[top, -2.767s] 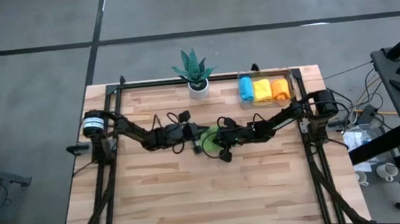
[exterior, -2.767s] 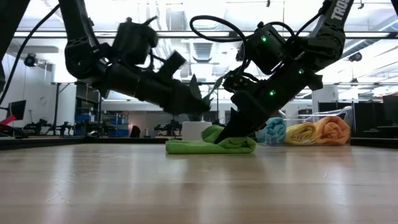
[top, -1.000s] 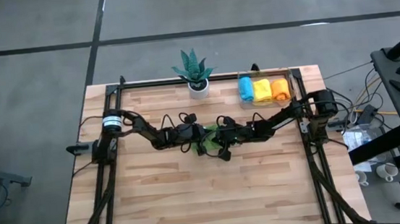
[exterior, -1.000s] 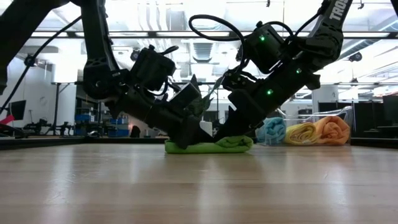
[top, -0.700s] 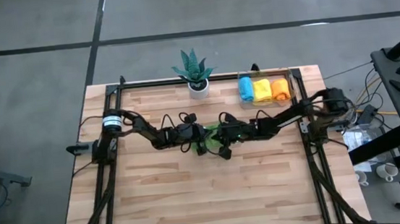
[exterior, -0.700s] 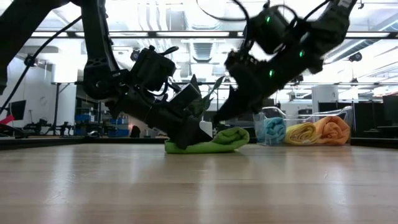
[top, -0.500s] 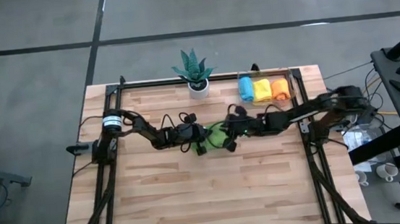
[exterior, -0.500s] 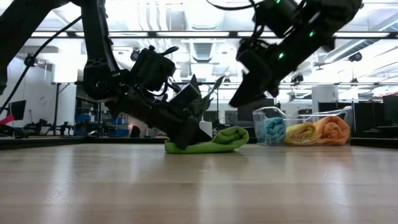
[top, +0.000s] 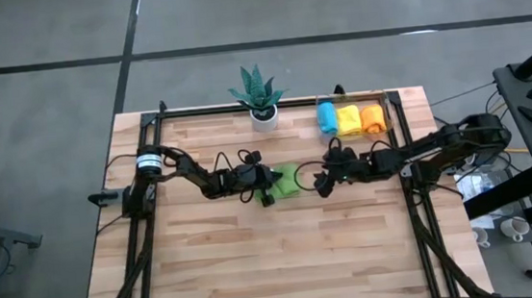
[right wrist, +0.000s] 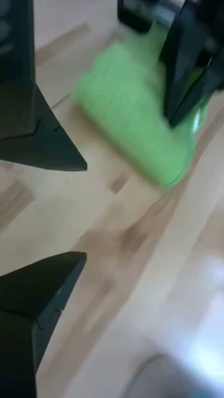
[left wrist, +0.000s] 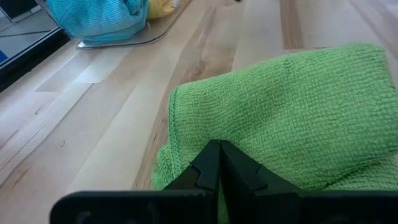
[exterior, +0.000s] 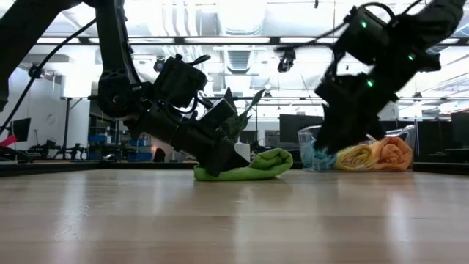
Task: Roll microfiber towels into tight, uniform cylinder then place into a basket
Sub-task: Roll the green microfiber cloth
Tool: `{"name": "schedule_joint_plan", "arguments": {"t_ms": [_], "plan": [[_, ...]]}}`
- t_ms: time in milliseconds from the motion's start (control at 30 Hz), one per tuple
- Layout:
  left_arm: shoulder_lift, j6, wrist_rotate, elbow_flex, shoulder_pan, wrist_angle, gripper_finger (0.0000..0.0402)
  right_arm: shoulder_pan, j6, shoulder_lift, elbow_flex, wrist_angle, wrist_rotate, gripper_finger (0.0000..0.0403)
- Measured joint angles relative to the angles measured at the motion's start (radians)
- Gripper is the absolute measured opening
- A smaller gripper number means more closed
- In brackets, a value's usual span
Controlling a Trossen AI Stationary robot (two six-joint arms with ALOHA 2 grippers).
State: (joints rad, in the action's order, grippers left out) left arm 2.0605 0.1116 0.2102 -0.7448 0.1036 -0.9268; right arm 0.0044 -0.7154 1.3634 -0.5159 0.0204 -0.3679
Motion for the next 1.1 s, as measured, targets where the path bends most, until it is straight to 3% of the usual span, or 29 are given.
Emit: {"name": "schedule_joint_plan", "arguments": {"t_ms": [667,1100], "plan": [[0.001,0.000,0.000,0.000,0.000,0.001,0.0000,-0.008,-0.279,-0.001,0.069,-0.012,0.018,0.0219],[0.002,0.000,0.000,-0.005,0.000,0.003,0.0000,-0.128,-0.317,0.001,0.095,-0.117,0.209,0.0219]]}}
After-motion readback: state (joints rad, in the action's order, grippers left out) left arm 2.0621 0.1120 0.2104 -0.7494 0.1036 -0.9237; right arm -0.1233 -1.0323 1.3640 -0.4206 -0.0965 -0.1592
